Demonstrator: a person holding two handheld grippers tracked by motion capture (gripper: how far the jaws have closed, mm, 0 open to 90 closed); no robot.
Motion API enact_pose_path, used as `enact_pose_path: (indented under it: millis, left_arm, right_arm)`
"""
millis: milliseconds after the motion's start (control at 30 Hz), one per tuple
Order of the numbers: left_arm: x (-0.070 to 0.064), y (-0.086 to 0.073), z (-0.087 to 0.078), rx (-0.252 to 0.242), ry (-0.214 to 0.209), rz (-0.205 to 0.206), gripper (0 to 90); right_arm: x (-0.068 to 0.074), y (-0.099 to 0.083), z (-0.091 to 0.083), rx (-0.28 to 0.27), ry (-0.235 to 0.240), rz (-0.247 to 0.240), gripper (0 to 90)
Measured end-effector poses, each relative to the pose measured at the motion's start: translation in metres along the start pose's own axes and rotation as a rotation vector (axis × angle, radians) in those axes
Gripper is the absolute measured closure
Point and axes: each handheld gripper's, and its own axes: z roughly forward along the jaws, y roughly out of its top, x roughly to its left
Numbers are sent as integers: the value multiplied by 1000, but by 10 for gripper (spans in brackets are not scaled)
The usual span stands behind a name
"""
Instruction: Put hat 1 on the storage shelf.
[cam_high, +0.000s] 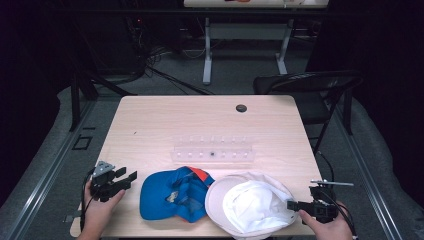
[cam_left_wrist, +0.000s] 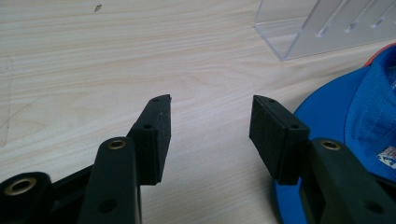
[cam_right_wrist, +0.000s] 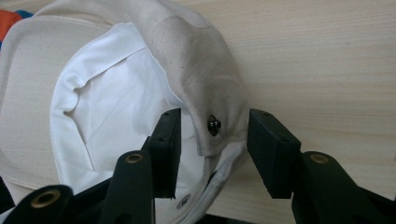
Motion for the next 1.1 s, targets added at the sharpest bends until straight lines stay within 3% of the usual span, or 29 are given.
enact_pose_path:
  millis: [67, 200, 267, 533, 800, 967, 1100]
  left_arm:
    - [-1, 0, 1, 0, -1, 1, 489]
    - [-2, 0, 1, 4, -4, 7, 489]
    - [-1, 0, 2, 6, -3, 6, 489]
    - [-1, 0, 3, 5, -5, 3, 488]
    - [0, 0, 2, 16, -6, 3, 488]
    - [0, 0, 3, 11, -4, 6, 489]
    - [0, 0, 3, 7, -6, 4, 488]
  right_arm:
    - [0, 1, 6, -4, 2, -15, 584]
    - [2, 8, 11, -14, -30, -34, 772]
    - [3, 13, 11, -25, -28, -36, 819]
    - [4, 38, 20, -68, -56, -34, 829]
    - [-2, 66, 26, -52, -88, -20, 828]
    - [-5, 79, 24, -54, -85, -23, 821]
    - [-6, 86, 22, -13, -88, -40, 738]
